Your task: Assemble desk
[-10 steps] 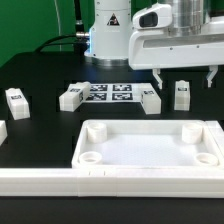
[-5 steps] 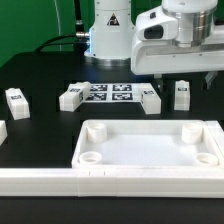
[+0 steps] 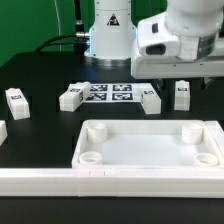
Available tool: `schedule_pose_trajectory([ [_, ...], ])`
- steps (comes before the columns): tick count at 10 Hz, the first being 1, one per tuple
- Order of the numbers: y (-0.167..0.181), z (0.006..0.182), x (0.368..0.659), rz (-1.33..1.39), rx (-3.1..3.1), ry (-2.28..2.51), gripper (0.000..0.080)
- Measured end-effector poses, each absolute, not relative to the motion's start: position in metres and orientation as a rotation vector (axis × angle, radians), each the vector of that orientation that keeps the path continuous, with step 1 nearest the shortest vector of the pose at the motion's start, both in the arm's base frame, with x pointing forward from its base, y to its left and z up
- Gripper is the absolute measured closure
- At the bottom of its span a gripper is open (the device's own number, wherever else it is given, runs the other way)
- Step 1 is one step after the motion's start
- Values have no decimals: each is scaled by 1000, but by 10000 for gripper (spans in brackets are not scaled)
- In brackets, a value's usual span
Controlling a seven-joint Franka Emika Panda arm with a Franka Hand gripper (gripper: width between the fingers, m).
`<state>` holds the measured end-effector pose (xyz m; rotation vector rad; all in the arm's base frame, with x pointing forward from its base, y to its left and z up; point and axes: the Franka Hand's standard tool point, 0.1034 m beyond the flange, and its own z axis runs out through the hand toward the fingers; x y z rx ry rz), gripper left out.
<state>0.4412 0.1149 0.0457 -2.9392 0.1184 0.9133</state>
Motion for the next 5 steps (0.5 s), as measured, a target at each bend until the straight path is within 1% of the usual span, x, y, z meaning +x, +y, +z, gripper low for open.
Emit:
schedule_pose_trajectory([
  [3, 117, 37, 436, 1191, -2845, 102, 151],
  [4, 117, 36, 436, 1243, -2824, 97, 151],
  [5, 117, 36, 431, 1349, -2779, 88, 151],
])
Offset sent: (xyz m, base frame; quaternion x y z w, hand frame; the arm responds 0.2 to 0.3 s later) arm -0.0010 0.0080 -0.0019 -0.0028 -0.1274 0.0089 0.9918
